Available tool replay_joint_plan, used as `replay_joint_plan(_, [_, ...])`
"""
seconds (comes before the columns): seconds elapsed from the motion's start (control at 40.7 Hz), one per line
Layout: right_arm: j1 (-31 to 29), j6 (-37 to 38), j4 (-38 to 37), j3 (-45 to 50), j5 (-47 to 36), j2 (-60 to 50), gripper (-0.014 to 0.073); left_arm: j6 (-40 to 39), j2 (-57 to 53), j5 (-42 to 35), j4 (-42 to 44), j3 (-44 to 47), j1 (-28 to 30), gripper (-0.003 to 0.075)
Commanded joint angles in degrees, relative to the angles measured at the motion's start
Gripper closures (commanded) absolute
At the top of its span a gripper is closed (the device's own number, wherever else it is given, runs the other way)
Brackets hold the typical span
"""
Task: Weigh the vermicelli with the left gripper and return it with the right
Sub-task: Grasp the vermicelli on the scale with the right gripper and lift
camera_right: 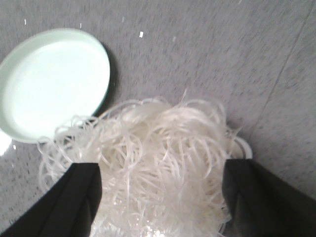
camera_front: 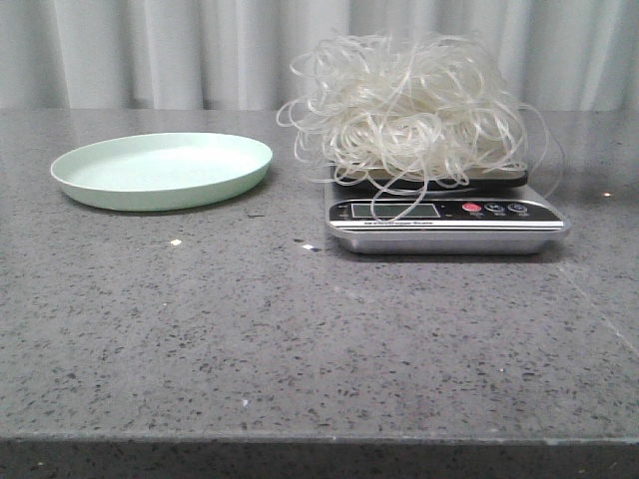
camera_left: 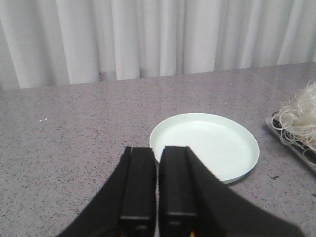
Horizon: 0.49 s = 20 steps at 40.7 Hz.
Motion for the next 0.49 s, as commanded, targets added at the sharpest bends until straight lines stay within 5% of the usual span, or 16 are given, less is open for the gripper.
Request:
replay_joint_plan(0.0, [-0.12,-1.99,1.84,-2.14,-0.65,0.49,-0.0010,-0.61,0.49,-4.72,-0.02,-1.57,0.19,0.0584])
replay_joint_plan(0.467, [-0.12,-3.64,1.85,-2.14,2.68,11.33,-0.0009,-0.61,0.49,-4.72,-0.02,-1.57,0.19,0.0584])
